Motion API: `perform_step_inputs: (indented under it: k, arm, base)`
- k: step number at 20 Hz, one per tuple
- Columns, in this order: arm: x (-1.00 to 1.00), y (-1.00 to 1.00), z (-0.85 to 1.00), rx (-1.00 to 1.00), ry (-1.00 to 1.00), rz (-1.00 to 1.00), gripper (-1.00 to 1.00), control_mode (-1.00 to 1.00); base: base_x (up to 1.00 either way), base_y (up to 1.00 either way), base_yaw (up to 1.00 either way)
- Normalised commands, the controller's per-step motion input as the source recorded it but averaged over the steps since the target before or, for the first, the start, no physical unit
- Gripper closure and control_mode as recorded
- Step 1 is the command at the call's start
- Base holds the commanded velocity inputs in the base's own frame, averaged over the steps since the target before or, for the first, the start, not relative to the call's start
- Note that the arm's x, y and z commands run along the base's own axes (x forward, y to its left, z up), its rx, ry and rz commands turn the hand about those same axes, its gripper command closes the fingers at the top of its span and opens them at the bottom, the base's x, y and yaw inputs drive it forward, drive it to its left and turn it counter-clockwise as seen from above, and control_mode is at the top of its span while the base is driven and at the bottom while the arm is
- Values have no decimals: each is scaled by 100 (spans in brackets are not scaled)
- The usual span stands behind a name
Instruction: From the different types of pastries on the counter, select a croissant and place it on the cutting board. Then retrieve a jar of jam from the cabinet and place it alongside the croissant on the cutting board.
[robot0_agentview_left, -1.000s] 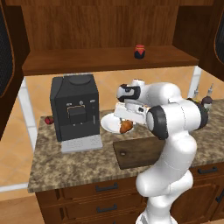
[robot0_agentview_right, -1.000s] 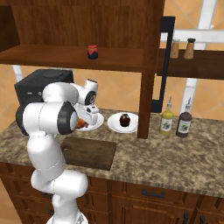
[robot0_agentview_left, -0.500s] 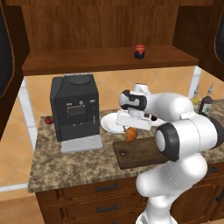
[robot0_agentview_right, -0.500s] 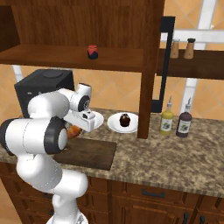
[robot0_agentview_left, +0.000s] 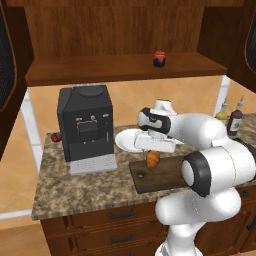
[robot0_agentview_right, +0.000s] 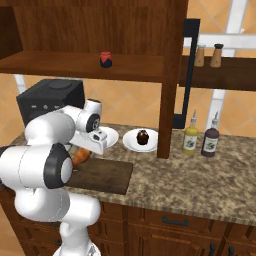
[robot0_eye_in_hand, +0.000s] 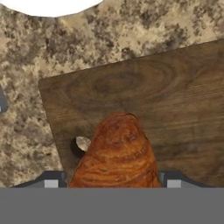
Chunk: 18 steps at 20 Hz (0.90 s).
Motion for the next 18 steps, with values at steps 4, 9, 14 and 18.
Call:
perform_step_inputs:
  k: [4, 9, 14, 18]
  arm:
    - [5, 0, -14, 3, 9, 11, 100, -100]
    - [13, 0, -14, 0, 7, 20, 100, -100]
    - [4, 0, -22, -1, 2, 15, 100, -100]
    - [0, 0, -30, 0, 0, 9, 100, -100]
  base:
    - [0, 0, 0]
    - [0, 0, 0]
    - [0, 0, 0]
    - [0, 0, 0]
